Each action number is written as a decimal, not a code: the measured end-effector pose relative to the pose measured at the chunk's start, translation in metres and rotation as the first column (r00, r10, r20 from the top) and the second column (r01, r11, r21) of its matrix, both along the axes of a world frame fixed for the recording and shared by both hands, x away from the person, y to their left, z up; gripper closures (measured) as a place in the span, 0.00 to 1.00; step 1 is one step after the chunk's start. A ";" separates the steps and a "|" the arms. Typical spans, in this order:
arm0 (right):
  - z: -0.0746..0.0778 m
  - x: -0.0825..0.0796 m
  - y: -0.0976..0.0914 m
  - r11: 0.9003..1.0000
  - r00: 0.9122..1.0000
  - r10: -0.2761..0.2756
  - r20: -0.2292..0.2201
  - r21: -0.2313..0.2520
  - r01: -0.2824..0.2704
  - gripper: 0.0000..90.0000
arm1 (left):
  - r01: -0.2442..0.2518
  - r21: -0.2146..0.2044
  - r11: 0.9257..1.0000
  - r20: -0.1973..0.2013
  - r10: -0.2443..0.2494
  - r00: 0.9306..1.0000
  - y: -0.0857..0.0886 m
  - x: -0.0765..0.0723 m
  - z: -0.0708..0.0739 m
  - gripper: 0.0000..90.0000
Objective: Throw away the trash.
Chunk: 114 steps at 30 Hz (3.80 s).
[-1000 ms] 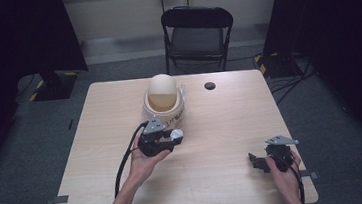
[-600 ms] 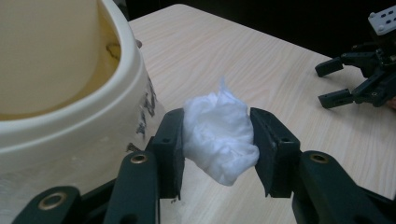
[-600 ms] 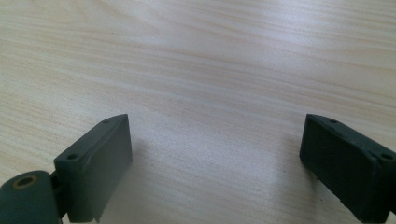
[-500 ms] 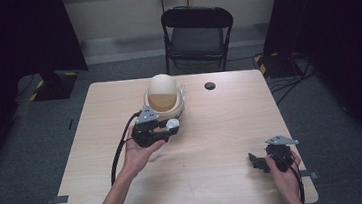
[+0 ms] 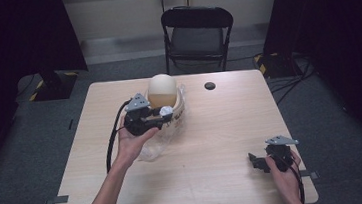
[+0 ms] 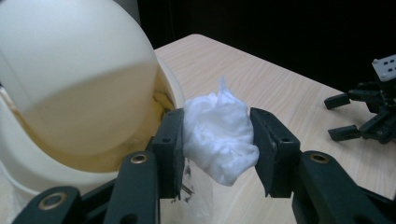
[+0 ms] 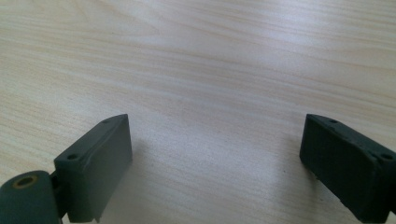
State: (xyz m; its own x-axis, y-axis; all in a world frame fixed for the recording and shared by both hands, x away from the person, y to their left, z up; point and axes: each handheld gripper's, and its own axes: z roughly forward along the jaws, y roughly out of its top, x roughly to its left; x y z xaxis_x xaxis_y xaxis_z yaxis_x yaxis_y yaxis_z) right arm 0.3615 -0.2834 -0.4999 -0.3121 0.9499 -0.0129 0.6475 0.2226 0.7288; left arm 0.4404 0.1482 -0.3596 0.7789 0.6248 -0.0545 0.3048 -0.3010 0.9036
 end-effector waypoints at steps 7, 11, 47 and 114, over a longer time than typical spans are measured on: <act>0.000 0.000 0.000 1.000 1.000 0.000 0.000 0.000 0.000 0.10 | 0.000 0.016 1.000 0.000 0.000 1.000 0.002 0.011 0.007 0.64; 0.000 0.000 0.000 1.000 1.000 0.000 0.000 0.000 0.000 0.10 | -0.008 0.047 0.999 -0.007 0.009 1.000 0.003 0.019 0.008 0.64; 0.000 0.000 0.000 1.000 1.000 0.000 0.000 0.000 0.000 0.10 | -0.093 0.155 0.983 -0.115 0.112 0.987 -0.012 0.070 -0.020 0.63; 0.000 0.000 0.000 1.000 1.000 0.000 0.000 0.000 0.000 0.10 | -0.142 0.068 0.988 -0.054 0.146 0.988 0.006 0.011 0.005 0.27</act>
State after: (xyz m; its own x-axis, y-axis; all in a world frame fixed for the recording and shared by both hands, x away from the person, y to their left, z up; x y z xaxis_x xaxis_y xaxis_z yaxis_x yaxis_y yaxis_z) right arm 0.3615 -0.2834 -0.4999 -0.3120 0.9500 -0.0133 0.6474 0.2228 0.7288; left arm 0.4517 0.1541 -0.3546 0.6773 0.7338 -0.0535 0.4005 -0.3068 0.8634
